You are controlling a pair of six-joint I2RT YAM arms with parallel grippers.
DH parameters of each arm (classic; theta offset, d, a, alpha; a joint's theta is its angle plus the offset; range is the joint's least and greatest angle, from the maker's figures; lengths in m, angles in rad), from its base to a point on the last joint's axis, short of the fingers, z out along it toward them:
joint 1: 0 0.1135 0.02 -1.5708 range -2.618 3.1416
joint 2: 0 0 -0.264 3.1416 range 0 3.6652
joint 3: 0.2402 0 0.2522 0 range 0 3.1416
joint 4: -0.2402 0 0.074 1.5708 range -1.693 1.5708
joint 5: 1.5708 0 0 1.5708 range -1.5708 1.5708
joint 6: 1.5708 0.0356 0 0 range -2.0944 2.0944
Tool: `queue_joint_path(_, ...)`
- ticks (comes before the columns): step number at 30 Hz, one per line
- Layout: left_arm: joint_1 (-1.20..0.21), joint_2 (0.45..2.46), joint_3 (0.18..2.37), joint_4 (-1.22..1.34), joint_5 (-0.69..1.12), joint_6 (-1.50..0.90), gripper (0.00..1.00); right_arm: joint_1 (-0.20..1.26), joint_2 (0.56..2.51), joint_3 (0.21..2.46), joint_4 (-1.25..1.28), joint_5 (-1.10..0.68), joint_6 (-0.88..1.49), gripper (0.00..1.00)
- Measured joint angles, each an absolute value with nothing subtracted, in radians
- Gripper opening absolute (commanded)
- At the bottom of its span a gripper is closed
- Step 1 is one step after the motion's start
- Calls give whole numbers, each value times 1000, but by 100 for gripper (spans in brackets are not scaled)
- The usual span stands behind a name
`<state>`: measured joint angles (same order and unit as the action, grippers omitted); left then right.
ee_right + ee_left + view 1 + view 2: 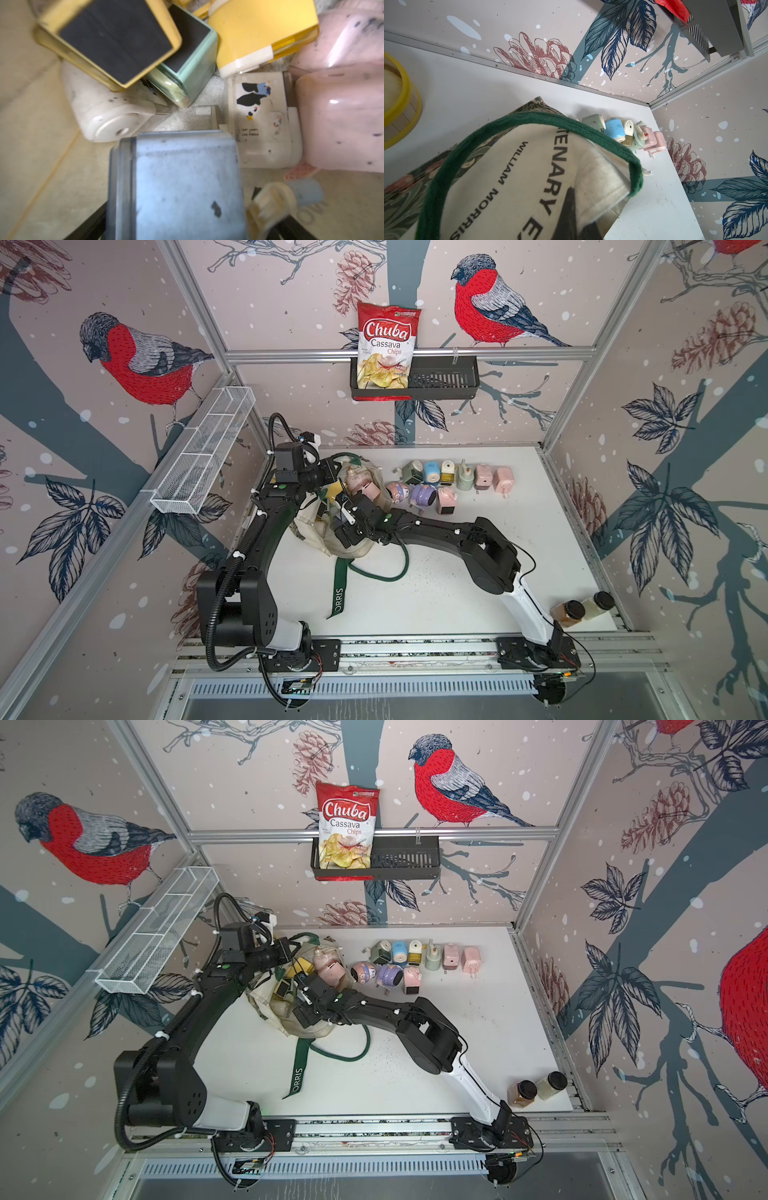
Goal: Take out the pencil sharpeners from the tote bags
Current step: Pick up the pencil sharpener from the canvas bag, then place the pencil sharpener at the center of the board.
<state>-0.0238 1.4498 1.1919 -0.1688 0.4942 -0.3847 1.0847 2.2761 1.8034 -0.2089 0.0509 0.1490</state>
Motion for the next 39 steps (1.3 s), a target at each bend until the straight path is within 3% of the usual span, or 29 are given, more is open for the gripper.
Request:
queue_joint_path(11,-25,1455,1192,-167,494,-385,0,1131,2061,1644,-164,52,52,66)
queue_joint_path(24,-27,1462,1194,-166,494,-384,0,1176,1594,1201,-34,76,26,66)
queue_joint_path(39,-28,1464,1197,-167,494,-384,0,957,1291,930,41,181,93,66)
